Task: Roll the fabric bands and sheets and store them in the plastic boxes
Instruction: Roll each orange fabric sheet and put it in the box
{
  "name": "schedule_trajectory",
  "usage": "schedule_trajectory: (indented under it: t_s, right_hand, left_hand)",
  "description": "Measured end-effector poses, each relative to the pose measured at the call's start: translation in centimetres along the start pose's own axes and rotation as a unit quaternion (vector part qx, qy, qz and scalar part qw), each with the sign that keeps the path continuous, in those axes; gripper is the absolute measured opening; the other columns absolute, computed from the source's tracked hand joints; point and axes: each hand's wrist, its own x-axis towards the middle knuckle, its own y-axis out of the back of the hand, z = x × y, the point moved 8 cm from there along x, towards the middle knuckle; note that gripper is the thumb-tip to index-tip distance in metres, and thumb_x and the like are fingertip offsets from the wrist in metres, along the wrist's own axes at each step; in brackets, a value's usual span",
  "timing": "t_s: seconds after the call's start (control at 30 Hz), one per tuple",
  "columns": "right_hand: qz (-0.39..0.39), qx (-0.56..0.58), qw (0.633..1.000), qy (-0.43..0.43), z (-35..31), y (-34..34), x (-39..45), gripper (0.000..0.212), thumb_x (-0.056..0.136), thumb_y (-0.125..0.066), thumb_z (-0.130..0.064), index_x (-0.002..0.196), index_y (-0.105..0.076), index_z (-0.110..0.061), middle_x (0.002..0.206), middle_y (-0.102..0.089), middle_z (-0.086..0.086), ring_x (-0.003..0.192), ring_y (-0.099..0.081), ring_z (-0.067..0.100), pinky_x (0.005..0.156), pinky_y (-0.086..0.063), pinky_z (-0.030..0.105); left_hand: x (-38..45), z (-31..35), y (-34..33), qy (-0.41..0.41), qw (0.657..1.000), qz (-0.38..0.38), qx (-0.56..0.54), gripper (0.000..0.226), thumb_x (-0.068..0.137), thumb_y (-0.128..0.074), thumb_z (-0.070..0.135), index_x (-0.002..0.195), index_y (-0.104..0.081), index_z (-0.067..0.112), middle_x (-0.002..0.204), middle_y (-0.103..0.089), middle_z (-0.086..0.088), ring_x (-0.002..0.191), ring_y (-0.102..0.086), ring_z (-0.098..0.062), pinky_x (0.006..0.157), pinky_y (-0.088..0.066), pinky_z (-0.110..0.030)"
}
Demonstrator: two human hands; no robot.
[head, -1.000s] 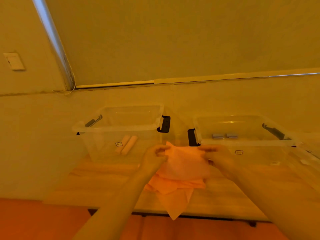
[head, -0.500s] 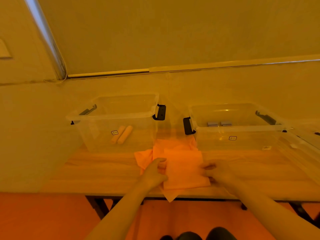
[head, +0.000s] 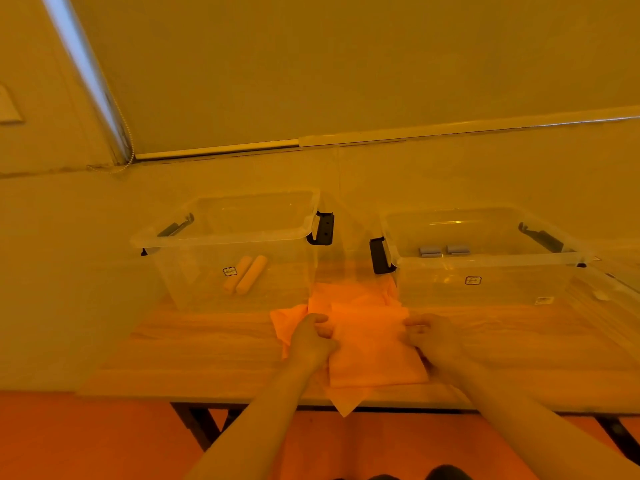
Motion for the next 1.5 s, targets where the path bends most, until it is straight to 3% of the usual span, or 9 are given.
schedule_trajectory:
  t_s: [0.1,0.27,0.43,0.57,0.67,0.8,1.07,1.2,1.5]
  right_hand:
    - [-0.022,0.007,1.0,-0.008,0.1,0.2,0.5,0.04,0.085,-0.067,-0.007,0.122,-0.057,-0.016,0.117,-0.059,0.007,0.097,-0.06,0.023,0.076,-0.055,0.034]
    - [-0.046,0.078,0.995,-0.028,0.1,0.3,1.7,0.053,0.082,-0.068,0.0,0.132,-0.052,-0.011,0.126,-0.059,0.011,0.106,-0.061,0.026,0.085,-0.055,0.037]
    - [-0.072,0.119,0.99,-0.025,-1.1,0.2,2.0,0.043,0.084,-0.06,0.007,0.122,-0.059,-0.013,0.107,-0.067,0.008,0.095,-0.064,0.024,0.073,-0.055,0.033]
    - [-0.063,0.076,0.995,0.001,-1.5,0.4,2.9,0.037,0.085,-0.064,-0.002,0.119,-0.062,-0.014,0.107,-0.068,0.008,0.097,-0.065,0.025,0.08,-0.056,0.038]
    - [-0.072,0.094,0.993,0.013,-1.5,0.2,3.3,0.031,0.084,-0.067,-0.006,0.111,-0.064,-0.021,0.109,-0.068,0.007,0.098,-0.066,0.024,0.081,-0.057,0.037]
    - [-0.062,0.102,0.992,0.037,-1.3,0.1,3.7,0.031,0.084,-0.067,-0.008,0.111,-0.063,-0.022,0.108,-0.068,0.006,0.097,-0.067,0.023,0.081,-0.056,0.037]
    - [-0.042,0.084,0.993,0.073,-2.0,-0.4,3.1,0.01,0.086,-0.064,-0.006,0.096,-0.066,-0.005,0.091,-0.071,0.009,0.081,-0.069,0.021,0.062,-0.056,0.027]
    - [-0.046,0.072,0.992,0.092,-2.0,-0.5,3.0,0.009,0.087,-0.064,-0.007,0.096,-0.065,-0.005,0.089,-0.071,0.01,0.079,-0.069,0.021,0.059,-0.055,0.024]
    - [-0.088,0.092,0.987,0.102,-1.7,-0.4,2.6,0.008,0.087,-0.063,-0.008,0.093,-0.068,-0.006,0.081,-0.073,0.009,0.068,-0.068,0.019,0.058,-0.056,0.028]
  left_hand:
    - [0.3,0.3,0.5,-0.008,1.0,-0.011,-0.017,0.059,0.081,-0.064,-0.007,0.132,-0.046,0.016,0.117,-0.058,-0.009,0.102,-0.06,-0.027,0.059,-0.053,-0.028]
    - [1.0,1.1,0.9,-0.032,0.998,-0.036,-0.046,0.062,0.081,-0.065,-0.005,0.135,-0.046,0.019,0.124,-0.059,-0.009,0.109,-0.059,-0.024,0.071,-0.053,-0.026]
    - [1.7,2.4,1.4,-0.085,0.995,-0.026,-0.042,0.033,0.083,-0.069,0.006,0.115,-0.062,0.015,0.106,-0.062,0.004,0.093,-0.058,-0.008,0.06,-0.043,-0.011]
    - [2.5,2.4,1.3,-0.097,0.994,-0.024,-0.05,0.026,0.083,-0.071,0.011,0.106,-0.066,0.019,0.104,-0.065,0.004,0.091,-0.059,-0.005,0.063,-0.044,-0.013]
    - [3.4,1.8,1.3,-0.097,0.993,-0.019,-0.068,0.036,0.079,-0.073,0.007,0.109,-0.063,0.025,0.1,-0.067,-0.004,0.094,-0.064,-0.018,0.069,-0.051,-0.021]
    - [4.1,1.1,0.9,-0.114,0.99,-0.019,-0.079,0.044,0.079,-0.071,-0.001,0.118,-0.062,0.017,0.095,-0.068,-0.006,0.086,-0.064,-0.013,0.063,-0.05,-0.015]
    - [4.8,-0.6,0.7,-0.094,0.982,0.023,-0.161,0.015,0.081,-0.071,0.008,0.077,-0.07,0.022,0.081,-0.07,-0.001,0.071,-0.065,-0.013,0.059,-0.048,-0.021]
    - [4.6,-0.7,0.7,-0.108,0.979,0.033,-0.17,0.011,0.085,-0.068,0.01,0.078,-0.069,0.018,0.071,-0.067,0.004,0.059,-0.058,-0.002,0.054,-0.043,-0.016]
    - [4.0,-0.7,0.6,-0.122,0.975,0.014,-0.183,0.008,0.091,-0.06,0.009,0.087,-0.066,0.007,0.069,-0.064,0.004,0.056,-0.057,-0.001,0.052,-0.043,-0.015]
